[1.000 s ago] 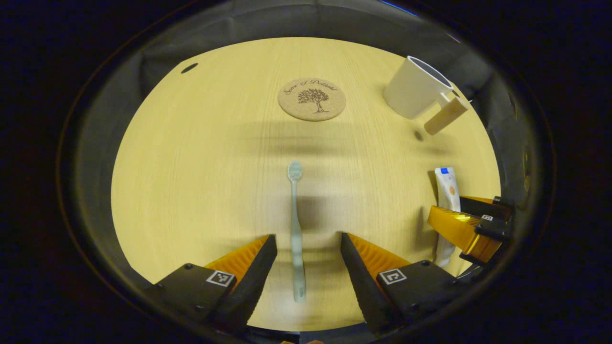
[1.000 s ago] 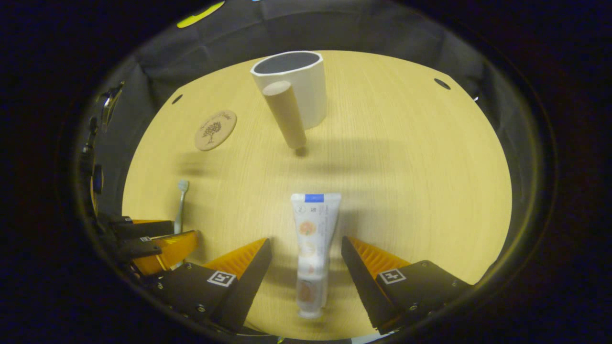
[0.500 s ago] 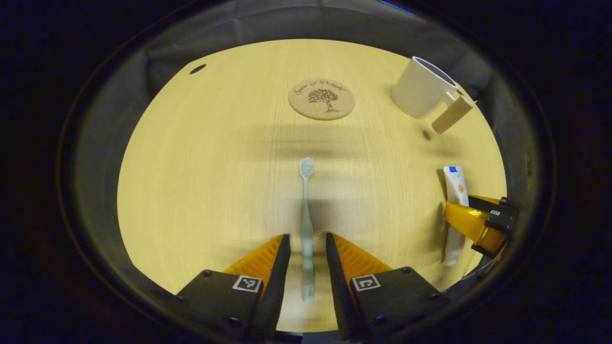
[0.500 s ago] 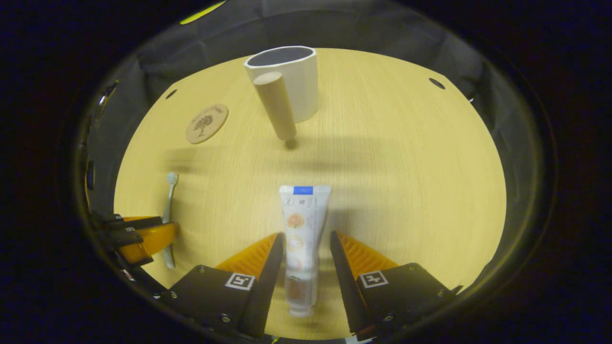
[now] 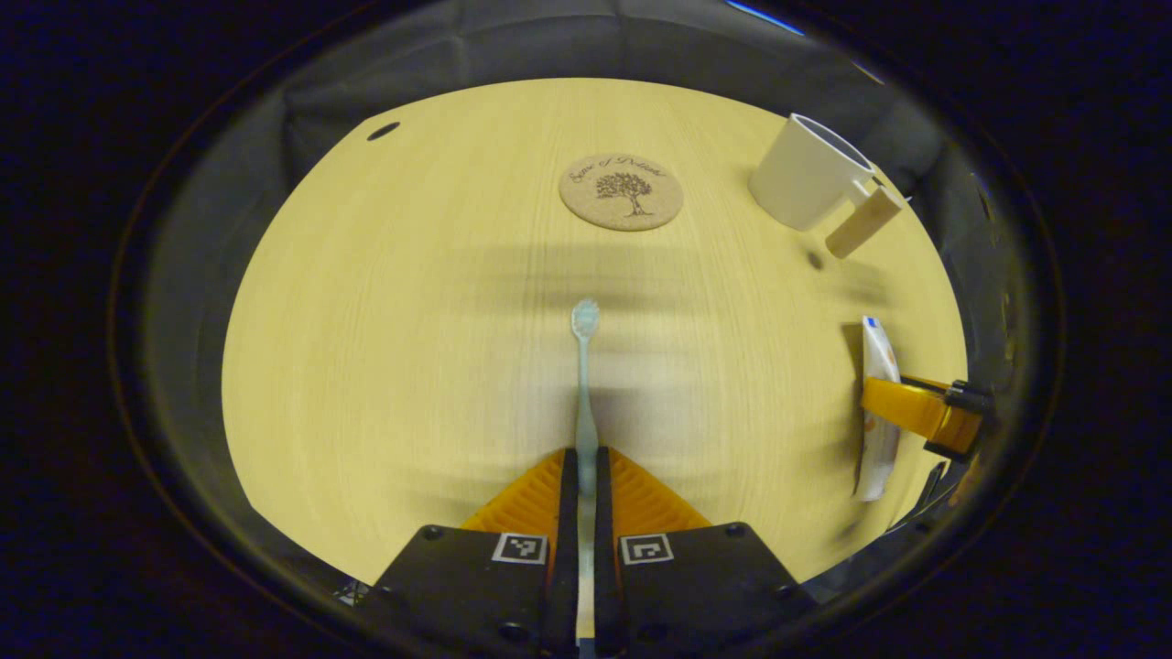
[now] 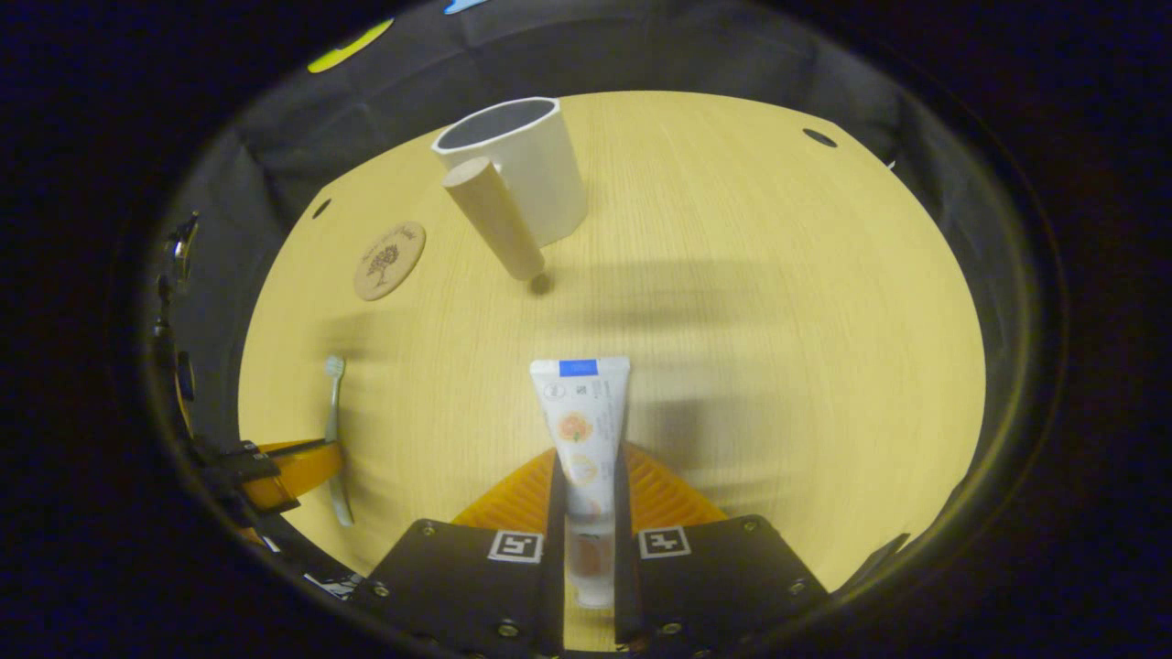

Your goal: Put the toothbrush and toothpaste on the desktop into the cup, then pick up the cup and place it on the coaster on the desktop.

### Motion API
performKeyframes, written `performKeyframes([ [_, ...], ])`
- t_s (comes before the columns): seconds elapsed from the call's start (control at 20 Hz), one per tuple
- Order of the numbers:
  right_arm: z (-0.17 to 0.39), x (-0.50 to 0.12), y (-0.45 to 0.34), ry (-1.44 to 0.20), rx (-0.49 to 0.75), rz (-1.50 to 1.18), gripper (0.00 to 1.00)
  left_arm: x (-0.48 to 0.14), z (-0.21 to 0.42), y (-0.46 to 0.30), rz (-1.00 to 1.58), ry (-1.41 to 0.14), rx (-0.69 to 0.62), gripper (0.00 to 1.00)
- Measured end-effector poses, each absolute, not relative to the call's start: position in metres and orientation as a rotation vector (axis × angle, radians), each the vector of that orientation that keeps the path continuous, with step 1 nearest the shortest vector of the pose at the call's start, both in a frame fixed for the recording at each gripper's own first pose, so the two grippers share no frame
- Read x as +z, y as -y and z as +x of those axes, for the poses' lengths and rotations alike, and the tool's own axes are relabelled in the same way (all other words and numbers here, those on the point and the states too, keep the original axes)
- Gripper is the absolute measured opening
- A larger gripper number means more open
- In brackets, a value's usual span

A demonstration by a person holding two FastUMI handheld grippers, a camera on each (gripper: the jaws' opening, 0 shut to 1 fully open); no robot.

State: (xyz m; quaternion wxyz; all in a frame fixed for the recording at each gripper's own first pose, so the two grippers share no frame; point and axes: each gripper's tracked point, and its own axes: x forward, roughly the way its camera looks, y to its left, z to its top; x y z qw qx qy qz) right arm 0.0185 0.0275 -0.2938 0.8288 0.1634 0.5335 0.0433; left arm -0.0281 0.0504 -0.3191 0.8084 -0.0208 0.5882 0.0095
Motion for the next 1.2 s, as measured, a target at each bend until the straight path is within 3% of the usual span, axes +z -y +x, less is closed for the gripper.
performKeyframes([
  [0.1, 0.020, -0.292, -0.026, -1.101, 0.108, 0.361, 0.23, -0.320, -0.027, -0.050, -0.035, -1.238, 0.008, 0.14],
  [0.15, 0.019, -0.292, -0.027, -1.098, 0.121, 0.371, 0.18, -0.317, -0.025, -0.050, -0.035, -1.227, 0.001, 0.11],
  [0.45, 0.025, -0.281, -0.022, -1.020, 0.132, 0.391, 0.18, -0.311, -0.025, -0.051, -0.067, -1.172, -0.006, 0.11],
  [1.2, 0.056, -0.172, -0.023, -0.610, 0.173, 0.438, 0.17, -0.226, 0.021, -0.031, -0.085, -0.812, -0.047, 0.11],
])
